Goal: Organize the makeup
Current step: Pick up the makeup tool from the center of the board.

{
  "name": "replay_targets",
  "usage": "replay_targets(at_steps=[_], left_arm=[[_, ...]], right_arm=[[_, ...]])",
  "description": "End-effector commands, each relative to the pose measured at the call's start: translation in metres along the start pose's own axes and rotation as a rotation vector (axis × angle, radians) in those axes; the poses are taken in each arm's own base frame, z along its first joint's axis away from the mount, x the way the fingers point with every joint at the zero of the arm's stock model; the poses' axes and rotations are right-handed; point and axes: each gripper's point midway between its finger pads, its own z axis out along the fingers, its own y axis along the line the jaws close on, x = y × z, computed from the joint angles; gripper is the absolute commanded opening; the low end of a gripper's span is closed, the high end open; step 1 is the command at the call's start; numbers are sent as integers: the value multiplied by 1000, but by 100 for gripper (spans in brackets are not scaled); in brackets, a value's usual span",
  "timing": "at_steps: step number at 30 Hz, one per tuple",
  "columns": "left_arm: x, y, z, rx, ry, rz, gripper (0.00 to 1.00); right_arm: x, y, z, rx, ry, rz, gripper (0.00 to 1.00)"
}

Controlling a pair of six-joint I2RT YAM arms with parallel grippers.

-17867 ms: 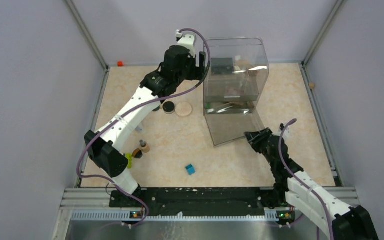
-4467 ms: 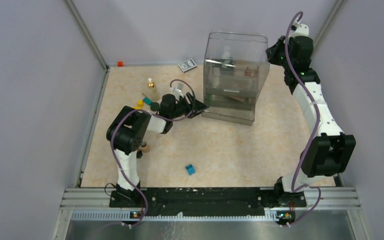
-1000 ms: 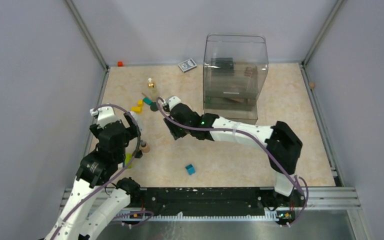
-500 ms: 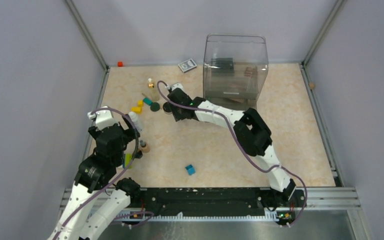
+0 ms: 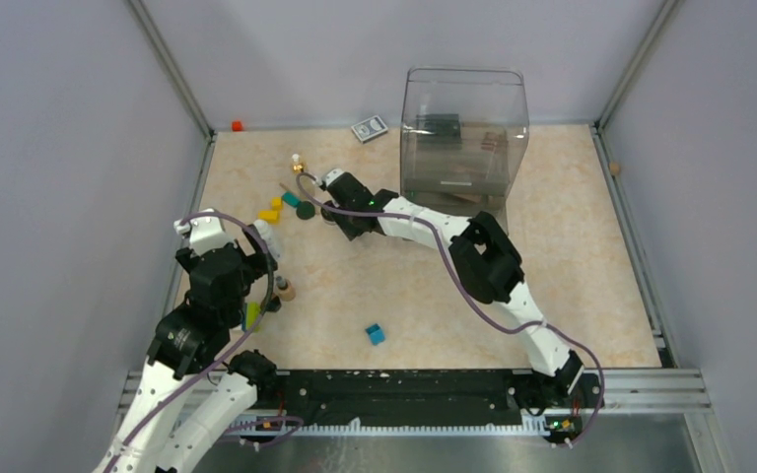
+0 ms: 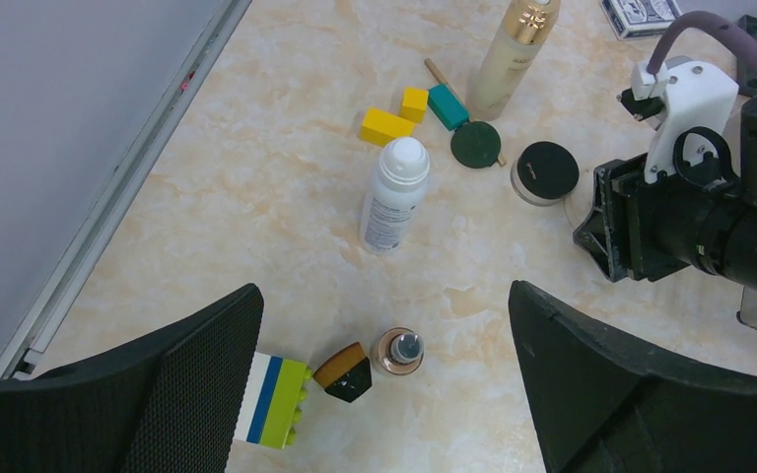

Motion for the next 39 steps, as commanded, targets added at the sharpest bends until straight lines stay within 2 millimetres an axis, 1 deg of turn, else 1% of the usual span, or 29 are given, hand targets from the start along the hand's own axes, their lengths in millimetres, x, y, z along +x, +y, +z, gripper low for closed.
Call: replay_targets(at_steps=[1, 5, 10, 13, 15, 16, 19, 21, 24, 26, 32, 33, 35, 36, 37, 39], left_arm=[[-6, -3, 2, 10, -33, -24, 99], [-6, -3, 2, 9, -31, -22, 99], [-6, -3, 2, 7, -31, -22, 99], [-6, -3, 2, 9, -33, -23, 99], [-5, -3, 3, 8, -31, -21, 99], [-5, -3, 3, 7, -31, -21, 99], [-5, -3, 3, 8, -32, -22, 99], [-5, -3, 3, 10, -32, -21, 99], [-6, -3, 3, 9, -33, -20, 99], [-6, -3, 3, 7, -33, -21, 99], [-7, -3, 4, 2, -38, -20, 99], [-7, -3, 3, 2, -40, -21, 99], [-7, -3, 4, 2, -40, -20, 99], [-8, -3, 3, 2, -41, -20, 99], [-8, -3, 3, 2, -41, -21, 99], [-7, -3, 3, 4, -39, -20, 99]], right_arm=[[-13, -5, 6, 15, -17, -36, 41], [-8, -11, 13, 46, 4, -73, 30], [-9, -19, 16, 89, 5, -86, 20], [-12, -20, 13, 97, -4, -89, 12], [-18, -21, 7, 95, -20, -87, 2], [-23, -21, 3, 93, -32, -85, 0], [-39, -19, -20, 65, -89, -68, 0], [-51, -14, -39, 31, -136, -57, 0], [-61, -2, -66, -22, -184, -55, 0], [-61, 6, -84, -44, -198, -65, 0], [-36, 46, -129, -157, -208, -98, 0], [-41, 51, -144, -183, -239, -64, 0], [-38, 50, -161, -202, -261, -30, 0], [-34, 44, -168, -183, -268, -16, 0], [-34, 33, -174, -141, -278, -1, 0], [-35, 19, -190, -92, -297, 19, 0]])
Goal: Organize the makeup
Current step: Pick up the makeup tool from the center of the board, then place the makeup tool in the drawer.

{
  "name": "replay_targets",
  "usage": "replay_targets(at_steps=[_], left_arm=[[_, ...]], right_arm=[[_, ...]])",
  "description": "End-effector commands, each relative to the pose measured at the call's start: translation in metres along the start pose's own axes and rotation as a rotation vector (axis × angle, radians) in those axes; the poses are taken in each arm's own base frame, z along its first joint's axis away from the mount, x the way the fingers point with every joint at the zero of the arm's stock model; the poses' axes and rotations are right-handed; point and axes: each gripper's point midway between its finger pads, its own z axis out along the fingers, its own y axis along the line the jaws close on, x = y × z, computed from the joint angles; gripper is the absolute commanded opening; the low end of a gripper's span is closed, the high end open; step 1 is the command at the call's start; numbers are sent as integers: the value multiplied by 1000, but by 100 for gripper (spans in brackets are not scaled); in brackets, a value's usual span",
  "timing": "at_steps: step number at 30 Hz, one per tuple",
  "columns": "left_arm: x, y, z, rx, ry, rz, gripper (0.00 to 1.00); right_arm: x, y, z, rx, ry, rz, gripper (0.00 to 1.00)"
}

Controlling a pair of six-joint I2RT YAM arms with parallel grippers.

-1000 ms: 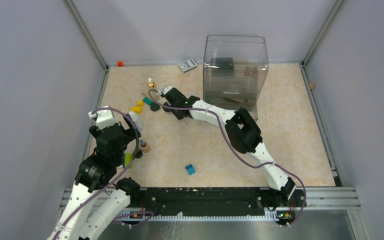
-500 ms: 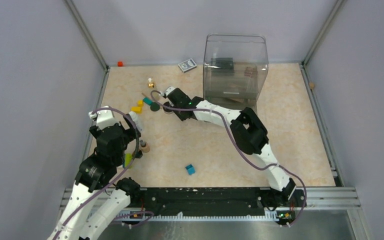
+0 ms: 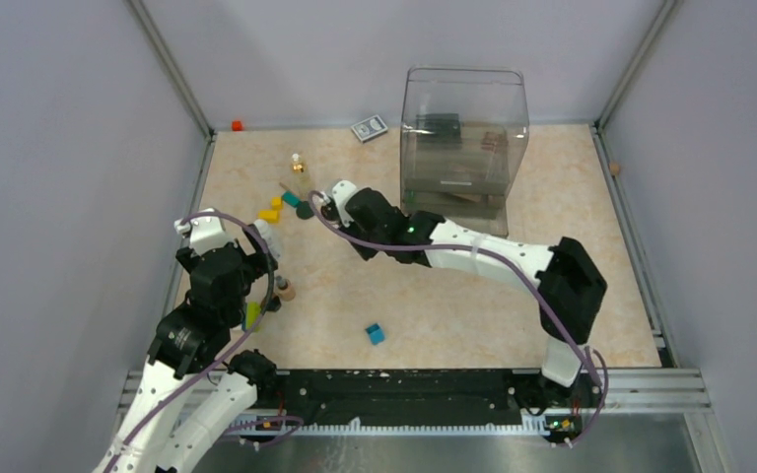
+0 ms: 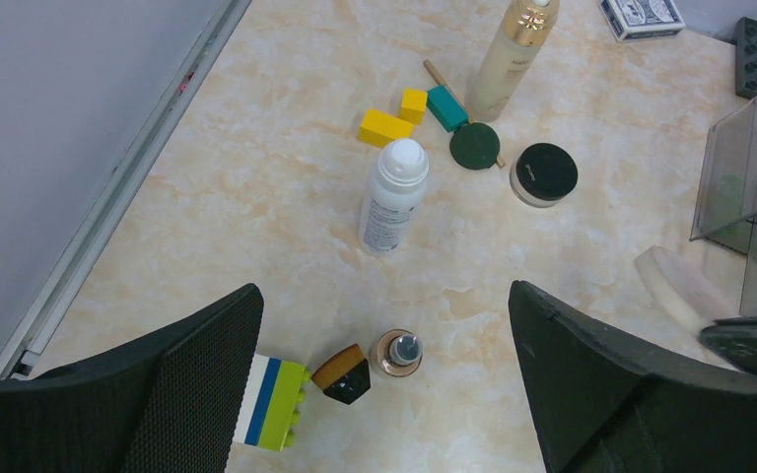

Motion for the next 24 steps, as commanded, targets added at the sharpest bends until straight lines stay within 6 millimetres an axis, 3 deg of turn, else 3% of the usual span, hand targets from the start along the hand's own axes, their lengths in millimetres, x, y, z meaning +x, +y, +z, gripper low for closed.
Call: replay_targets(at_steps=[1, 5, 12, 24], left_arm=[[-7, -2, 2, 2, -37, -19, 99], [-7, -1, 1, 4, -39, -22, 99], [-8, 0, 0, 5, -46, -30, 99], [-7, 0, 0, 5, -44, -27, 99]], right_arm=[[-33, -30, -47, 99, -132, 90, 0], [-21, -55, -66, 168, -107, 98, 0], [14, -97, -73, 210, 9, 79, 0], [49, -148, -67, 369, 152, 10, 0]])
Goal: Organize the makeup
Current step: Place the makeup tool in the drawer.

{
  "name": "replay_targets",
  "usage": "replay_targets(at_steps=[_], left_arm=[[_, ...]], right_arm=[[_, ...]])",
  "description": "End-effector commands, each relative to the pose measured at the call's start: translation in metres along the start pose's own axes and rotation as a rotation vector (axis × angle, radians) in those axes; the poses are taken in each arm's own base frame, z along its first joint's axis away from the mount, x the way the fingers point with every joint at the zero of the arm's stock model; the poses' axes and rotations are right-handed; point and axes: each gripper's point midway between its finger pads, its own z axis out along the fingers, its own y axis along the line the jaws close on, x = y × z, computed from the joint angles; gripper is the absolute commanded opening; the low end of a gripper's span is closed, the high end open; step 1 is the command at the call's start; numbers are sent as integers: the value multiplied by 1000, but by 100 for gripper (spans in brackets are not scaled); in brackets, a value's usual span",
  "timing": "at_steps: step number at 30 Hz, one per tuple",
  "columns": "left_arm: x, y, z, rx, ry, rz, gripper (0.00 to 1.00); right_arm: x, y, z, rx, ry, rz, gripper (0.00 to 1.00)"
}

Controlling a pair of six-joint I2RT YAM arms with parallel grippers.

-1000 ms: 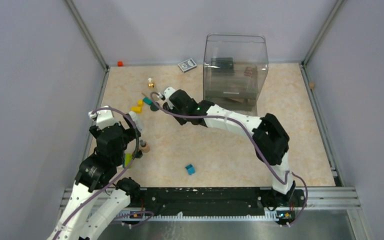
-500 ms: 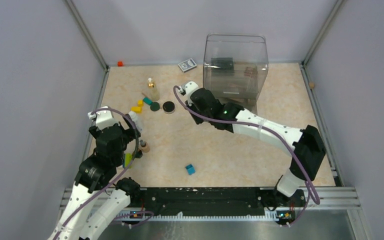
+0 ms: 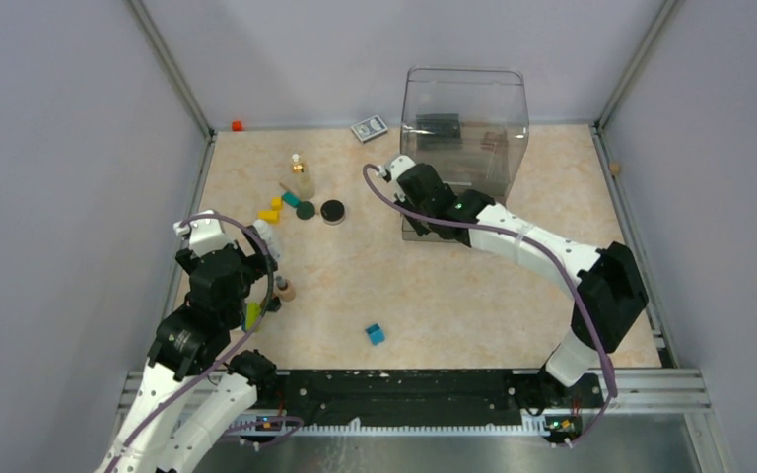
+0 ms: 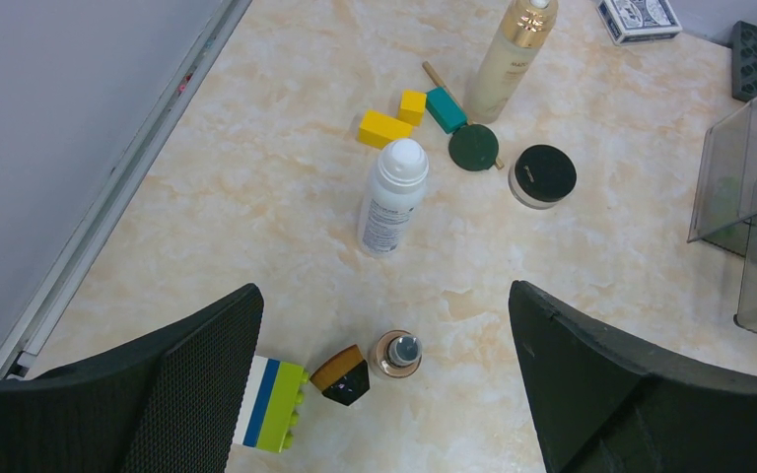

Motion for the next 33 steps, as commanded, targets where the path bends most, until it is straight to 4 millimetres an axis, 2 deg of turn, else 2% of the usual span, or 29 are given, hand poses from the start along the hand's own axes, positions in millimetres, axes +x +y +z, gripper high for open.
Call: replay_targets(at_steps=[1, 13, 19, 20, 24, 26, 28, 31, 33], left_arm=[[-8, -1, 1, 2, -38, -22, 99], [-7, -2, 2, 3, -34, -16, 99], [-7, -3, 2, 6, -34, -15, 99], [-7, -3, 2, 7, -33, -14, 99], [-6, -4, 3, 8, -29, -10, 99], [-6, -4, 3, 9, -29, -10, 99], [-7, -4, 3, 9, -30, -9, 99], [-7, -3, 3, 7, -32, -11, 99], [-6, -3, 4, 6, -30, -10, 99]], right_arm=[[7, -22, 6, 86, 40, -30, 0], [45, -77, 7, 220, 128, 59, 0], [60, -112, 5, 374, 178, 86, 0], [61, -114, 5, 381, 183, 88, 3], [60, -117, 7, 401, 193, 91, 36], [54, -115, 7, 377, 176, 101, 45], [48, -112, 5, 355, 151, 111, 51], [37, -107, -1, 310, 107, 135, 51], [28, -96, -4, 236, 68, 147, 51]])
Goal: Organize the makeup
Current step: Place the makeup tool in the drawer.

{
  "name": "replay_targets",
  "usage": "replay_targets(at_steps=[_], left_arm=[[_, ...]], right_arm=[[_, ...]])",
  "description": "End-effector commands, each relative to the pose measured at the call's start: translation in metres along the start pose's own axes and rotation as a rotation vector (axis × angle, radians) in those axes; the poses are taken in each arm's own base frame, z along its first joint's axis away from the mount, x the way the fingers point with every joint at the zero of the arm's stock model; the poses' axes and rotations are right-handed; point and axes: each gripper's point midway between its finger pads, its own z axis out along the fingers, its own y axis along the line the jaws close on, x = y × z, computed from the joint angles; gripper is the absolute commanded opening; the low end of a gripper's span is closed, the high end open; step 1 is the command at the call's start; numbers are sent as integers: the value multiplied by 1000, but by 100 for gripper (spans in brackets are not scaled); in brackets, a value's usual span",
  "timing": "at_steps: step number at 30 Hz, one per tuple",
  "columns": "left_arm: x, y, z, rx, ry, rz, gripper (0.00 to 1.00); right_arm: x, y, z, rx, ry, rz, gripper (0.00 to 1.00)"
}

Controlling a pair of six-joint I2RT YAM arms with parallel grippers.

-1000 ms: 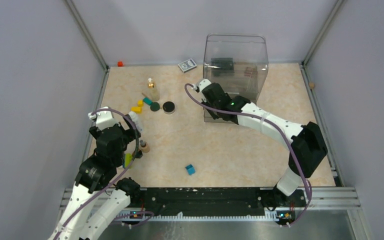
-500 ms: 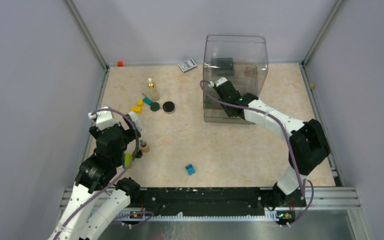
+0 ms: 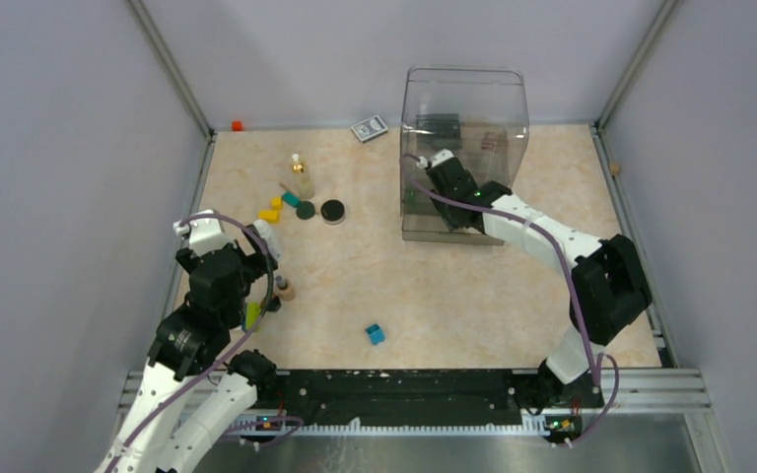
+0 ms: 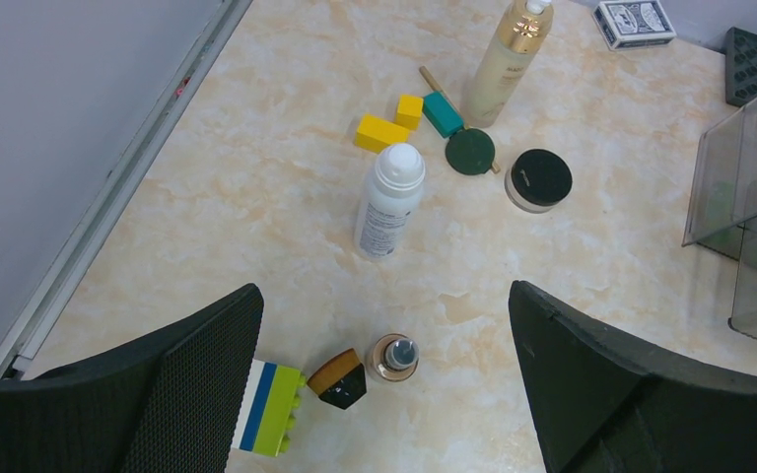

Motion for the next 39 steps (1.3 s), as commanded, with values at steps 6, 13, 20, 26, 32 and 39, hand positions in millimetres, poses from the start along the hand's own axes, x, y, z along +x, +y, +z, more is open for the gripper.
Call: replay_targets(at_steps=[6, 13, 20, 26, 32, 39], left_arm=[[-3, -5, 5, 4, -12, 6, 99], [-2, -4, 7, -6, -6, 5, 99], [2, 23, 6, -199, 28, -38, 99], [24, 29, 5, -312, 127, -157, 99], [67, 12, 18, -290, 256, -249, 99], [107, 29, 26, -413, 372, -329, 99]], right_arm=[[-64, 32, -64, -225, -253, 60, 50], [-93, 90, -111, -349, -380, -1, 50], [-94, 142, -124, -479, -397, 38, 50], [-77, 152, -118, -521, -381, 66, 50], [-68, 153, -121, -553, -386, 80, 50], [-51, 142, -112, -495, -371, 70, 50]])
